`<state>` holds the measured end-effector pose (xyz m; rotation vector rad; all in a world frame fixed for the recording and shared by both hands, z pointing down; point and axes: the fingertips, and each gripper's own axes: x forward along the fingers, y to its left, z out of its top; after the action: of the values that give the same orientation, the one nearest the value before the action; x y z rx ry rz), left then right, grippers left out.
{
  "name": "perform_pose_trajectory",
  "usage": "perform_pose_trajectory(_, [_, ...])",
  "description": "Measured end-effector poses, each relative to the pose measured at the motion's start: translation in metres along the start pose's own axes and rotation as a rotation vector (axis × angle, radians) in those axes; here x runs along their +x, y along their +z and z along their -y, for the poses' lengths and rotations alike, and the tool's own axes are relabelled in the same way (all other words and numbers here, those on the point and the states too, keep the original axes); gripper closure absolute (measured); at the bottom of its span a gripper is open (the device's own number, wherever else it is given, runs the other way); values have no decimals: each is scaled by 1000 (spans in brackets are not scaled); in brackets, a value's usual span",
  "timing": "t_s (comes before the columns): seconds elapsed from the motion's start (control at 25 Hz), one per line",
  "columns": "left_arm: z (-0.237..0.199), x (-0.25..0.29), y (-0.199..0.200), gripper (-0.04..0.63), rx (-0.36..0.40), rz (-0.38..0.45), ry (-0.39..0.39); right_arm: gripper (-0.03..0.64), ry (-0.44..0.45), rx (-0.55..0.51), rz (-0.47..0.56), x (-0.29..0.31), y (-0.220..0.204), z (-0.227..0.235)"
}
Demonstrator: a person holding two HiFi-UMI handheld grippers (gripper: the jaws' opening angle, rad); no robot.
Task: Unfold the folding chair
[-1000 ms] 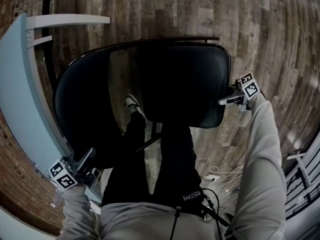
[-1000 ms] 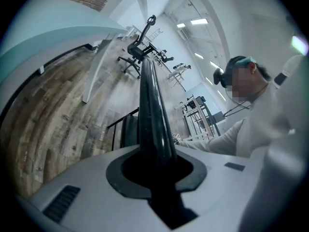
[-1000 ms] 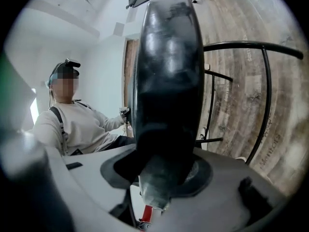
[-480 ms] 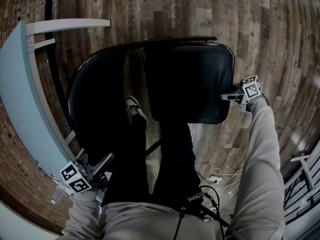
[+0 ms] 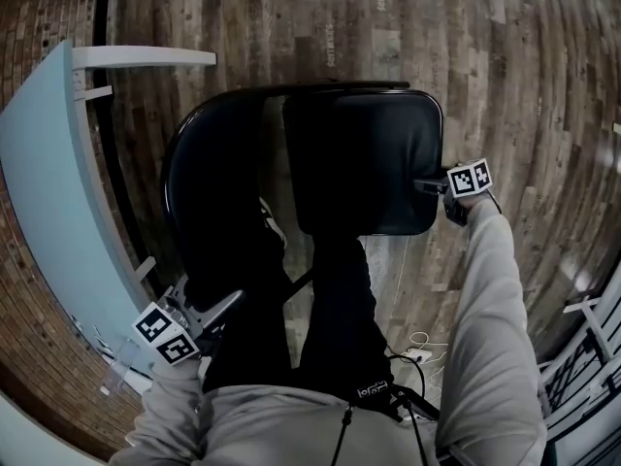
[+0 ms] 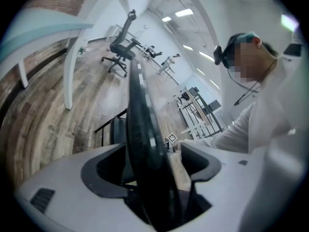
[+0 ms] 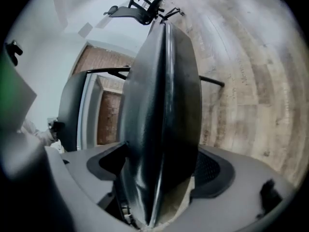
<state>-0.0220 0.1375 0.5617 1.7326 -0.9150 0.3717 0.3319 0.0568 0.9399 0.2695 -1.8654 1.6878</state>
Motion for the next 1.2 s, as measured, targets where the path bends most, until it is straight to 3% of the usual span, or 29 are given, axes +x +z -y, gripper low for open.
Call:
perform_pose_trajectory(0.08, [15, -7, 7, 193, 112, -37, 8, 218, -119, -20, 28, -18, -7, 4])
perform_pose_trajectory(0.2, [24, -35, 18, 146, 210, -60, 62, 218, -210, -69, 98, -56, -10, -28])
perform_pose_trajectory(0.4, [26, -85, 56, 146, 256, 90, 185, 218, -281, -302, 173, -119, 9, -150])
perform_pose_trajectory(0.72, [94, -164, 112, 138, 465, 204, 189, 219, -311, -585, 295, -194, 43, -386])
perform_pose_trajectory(0.96, [132, -234, 162, 138, 558, 355, 74, 219, -405, -718, 492, -243, 72, -551])
perform_pose_trajectory(1.2, [171, -288, 187, 140, 692, 440, -76, 221, -485, -804, 658, -259, 62, -687])
